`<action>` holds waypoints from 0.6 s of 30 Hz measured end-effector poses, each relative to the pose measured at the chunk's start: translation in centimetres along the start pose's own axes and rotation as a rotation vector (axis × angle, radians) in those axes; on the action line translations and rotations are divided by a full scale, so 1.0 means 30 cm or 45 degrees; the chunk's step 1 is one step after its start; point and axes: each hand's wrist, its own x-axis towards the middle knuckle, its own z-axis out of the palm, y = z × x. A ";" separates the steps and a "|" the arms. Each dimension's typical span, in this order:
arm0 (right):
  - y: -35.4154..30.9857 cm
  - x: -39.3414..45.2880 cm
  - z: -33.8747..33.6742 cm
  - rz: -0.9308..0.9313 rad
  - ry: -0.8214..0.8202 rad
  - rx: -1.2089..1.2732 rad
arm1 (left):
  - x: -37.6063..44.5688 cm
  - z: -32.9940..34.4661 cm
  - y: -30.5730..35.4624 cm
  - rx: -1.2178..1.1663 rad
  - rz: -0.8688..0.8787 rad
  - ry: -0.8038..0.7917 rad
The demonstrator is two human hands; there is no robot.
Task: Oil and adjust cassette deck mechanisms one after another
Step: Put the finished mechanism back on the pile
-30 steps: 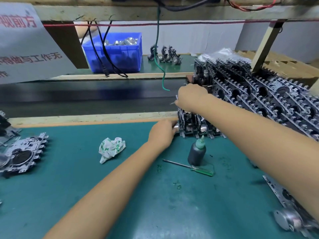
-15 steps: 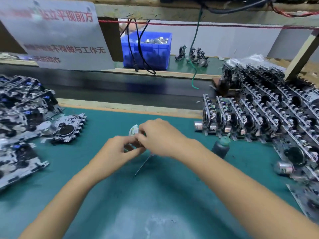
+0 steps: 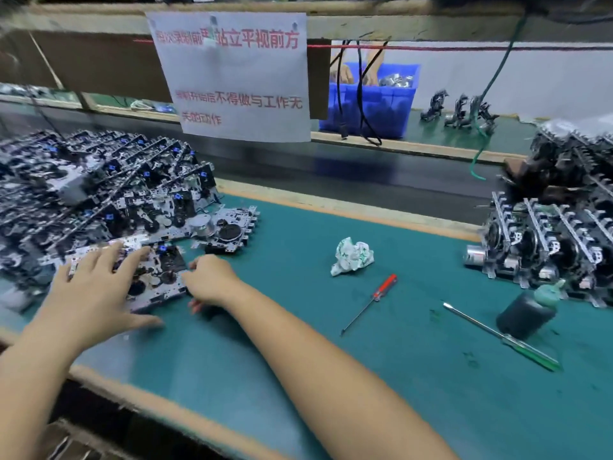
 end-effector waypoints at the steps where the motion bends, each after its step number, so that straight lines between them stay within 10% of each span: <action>1: -0.003 0.010 0.013 0.020 -0.019 0.025 | 0.004 0.006 -0.007 0.031 0.011 0.013; 13: 0.057 -0.139 -0.122 -0.123 0.248 0.361 | -0.035 -0.123 0.090 -0.117 0.332 0.393; 18: 0.164 -0.467 -0.297 -0.390 0.630 0.407 | -0.091 -0.237 0.316 -0.783 0.565 0.007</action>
